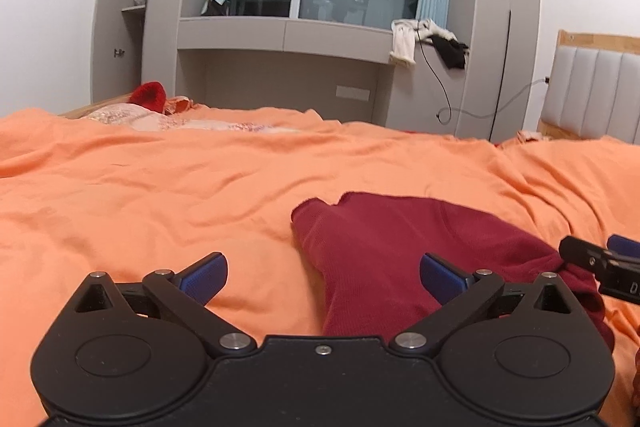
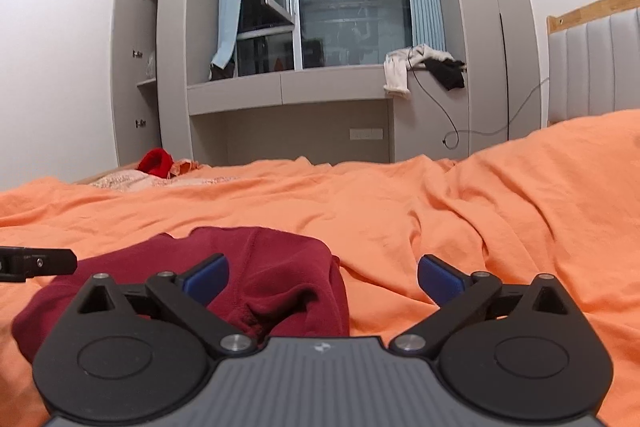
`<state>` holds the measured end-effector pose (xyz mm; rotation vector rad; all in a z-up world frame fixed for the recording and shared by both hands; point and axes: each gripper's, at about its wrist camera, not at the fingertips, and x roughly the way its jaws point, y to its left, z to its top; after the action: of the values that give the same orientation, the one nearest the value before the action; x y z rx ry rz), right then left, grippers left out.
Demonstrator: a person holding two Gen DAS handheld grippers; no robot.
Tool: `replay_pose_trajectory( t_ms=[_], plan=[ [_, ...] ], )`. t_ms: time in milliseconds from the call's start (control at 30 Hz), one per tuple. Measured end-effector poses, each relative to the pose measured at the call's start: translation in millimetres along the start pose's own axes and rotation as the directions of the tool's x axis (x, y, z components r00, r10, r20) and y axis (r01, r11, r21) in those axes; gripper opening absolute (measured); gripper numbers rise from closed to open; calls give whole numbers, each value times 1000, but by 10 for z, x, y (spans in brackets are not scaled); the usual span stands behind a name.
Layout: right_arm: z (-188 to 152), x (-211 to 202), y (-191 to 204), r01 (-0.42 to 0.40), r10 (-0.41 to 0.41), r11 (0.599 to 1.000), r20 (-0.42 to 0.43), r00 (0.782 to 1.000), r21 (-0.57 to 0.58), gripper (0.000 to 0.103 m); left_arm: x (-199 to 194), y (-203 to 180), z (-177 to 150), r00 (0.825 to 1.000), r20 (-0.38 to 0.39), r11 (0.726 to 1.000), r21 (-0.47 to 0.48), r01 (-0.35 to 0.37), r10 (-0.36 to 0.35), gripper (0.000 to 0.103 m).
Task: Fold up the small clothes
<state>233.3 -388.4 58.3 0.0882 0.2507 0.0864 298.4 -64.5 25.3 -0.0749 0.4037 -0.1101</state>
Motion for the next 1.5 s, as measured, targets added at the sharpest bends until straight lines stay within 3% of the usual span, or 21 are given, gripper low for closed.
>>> replay_pose_trajectory(
  t_ms=[333,733,1167,1500],
  plan=[
    [47,-589,203,-18,26,998,162,986,-54,103,-559,-50,-49,989,143,1000,-2,21,-21,102],
    [-96,-1173,149,24,-26,1000,252,967,12,103,-1017,-90,-280,980,196,999,29,33,-38,102],
    [-422,-1723,325,47,-36,998,261,965,-32,103,-1414,-100,-670,988,150,996,87,28,-40,102],
    [-638,-2056,422,63,-52,997,216,975,-41,103,-1714,-114,-930,992,120,995,93,23,-34,102]
  ],
)
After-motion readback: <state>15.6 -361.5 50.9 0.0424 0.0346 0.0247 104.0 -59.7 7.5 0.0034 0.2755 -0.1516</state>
